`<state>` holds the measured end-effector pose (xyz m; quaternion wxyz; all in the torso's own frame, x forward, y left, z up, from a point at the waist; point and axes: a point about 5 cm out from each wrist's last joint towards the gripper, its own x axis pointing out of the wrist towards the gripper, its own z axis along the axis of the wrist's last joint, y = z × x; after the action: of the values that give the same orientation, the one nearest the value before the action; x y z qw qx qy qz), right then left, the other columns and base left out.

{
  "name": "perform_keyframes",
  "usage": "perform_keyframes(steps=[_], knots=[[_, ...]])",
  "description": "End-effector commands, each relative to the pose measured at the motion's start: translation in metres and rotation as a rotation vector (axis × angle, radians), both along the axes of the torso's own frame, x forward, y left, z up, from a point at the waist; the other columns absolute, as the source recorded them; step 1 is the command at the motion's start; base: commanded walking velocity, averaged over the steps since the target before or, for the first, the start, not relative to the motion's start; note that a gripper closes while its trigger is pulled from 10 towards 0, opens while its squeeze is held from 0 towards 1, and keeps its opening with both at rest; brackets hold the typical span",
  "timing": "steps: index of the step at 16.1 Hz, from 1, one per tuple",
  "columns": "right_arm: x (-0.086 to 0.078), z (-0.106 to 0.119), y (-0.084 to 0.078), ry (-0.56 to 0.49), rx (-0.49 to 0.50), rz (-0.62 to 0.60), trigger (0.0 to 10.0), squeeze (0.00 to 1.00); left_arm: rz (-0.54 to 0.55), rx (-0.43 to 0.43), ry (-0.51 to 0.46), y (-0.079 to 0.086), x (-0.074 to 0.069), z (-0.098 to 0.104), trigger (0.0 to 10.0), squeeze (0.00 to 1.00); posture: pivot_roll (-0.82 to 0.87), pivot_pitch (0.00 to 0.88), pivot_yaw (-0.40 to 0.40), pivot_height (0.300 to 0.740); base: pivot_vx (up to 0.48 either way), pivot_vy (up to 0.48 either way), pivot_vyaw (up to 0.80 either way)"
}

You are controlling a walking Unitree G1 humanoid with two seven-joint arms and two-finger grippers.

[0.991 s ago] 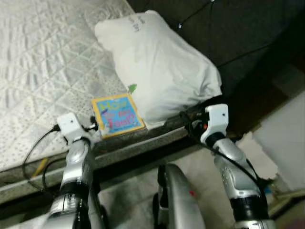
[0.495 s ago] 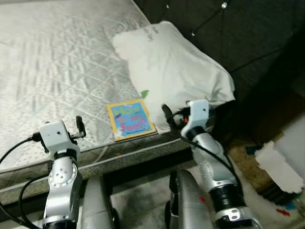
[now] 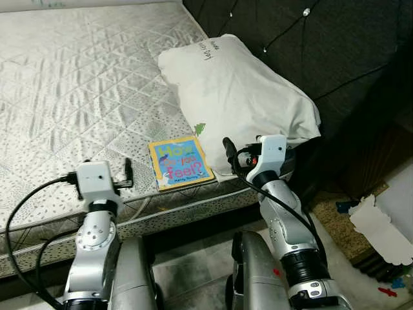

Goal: Clean up the room

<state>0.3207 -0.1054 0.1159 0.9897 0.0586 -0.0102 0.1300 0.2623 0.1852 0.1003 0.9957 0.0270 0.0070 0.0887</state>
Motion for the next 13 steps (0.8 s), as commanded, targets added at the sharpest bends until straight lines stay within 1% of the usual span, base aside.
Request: perform_keyframes(steps=[1,2,3,6,8,10,13], knots=[[-0.0025,0.0052,-0.0027,-0.021,0.039,0.017,10.0,0.00,-0.008,0.008,0.011,-0.0010,-0.0032,-0.0003,10.0,0.00,-0.02,0.075,-0.001,0.558,0.000,0.000,0.00],[-0.0038,0.0053,-0.0031,-0.024,0.039,0.017,10.0,0.00,-0.007,0.002,0.014,-0.0009,-0.0042,-0.0005,10.0,0.00,-0.02,0.076,-0.002,0.558,0.000,0.000,0.00],[-0.0048,0.0055,-0.0030,-0.024,0.048,0.022,10.0,0.00,-0.007,-0.002,0.018,-0.0006,-0.0053,-0.0011,10.0,0.00,-0.02,0.080,-0.002,0.567,0.000,0.000,0.00],[-0.0066,0.0040,-0.0007,-0.014,0.059,0.031,10.0,0.00,-0.010,-0.012,0.038,-0.0004,-0.0088,-0.0056,10.0,0.00,-0.02,0.089,0.000,0.601,0.000,0.000,0.00],[-0.0081,0.0027,-0.0004,-0.005,0.061,0.038,10.0,0.00,-0.009,-0.015,0.046,-0.0002,-0.0106,-0.0064,10.0,0.00,-0.01,0.092,0.000,0.635,0.000,0.000,0.00],[-0.0081,0.0029,0.0000,-0.003,0.062,0.039,10.0,0.00,-0.009,-0.011,0.047,-0.0002,-0.0101,-0.0062,10.0,0.00,-0.01,0.092,0.001,0.650,0.000,0.000,0.00],[-0.0074,0.0032,-0.0002,-0.004,0.064,0.035,10.0,0.00,-0.019,-0.004,0.040,-0.0026,-0.0077,-0.0045,10.0,0.00,-0.02,0.089,0.005,0.683,0.000,0.000,0.00]])
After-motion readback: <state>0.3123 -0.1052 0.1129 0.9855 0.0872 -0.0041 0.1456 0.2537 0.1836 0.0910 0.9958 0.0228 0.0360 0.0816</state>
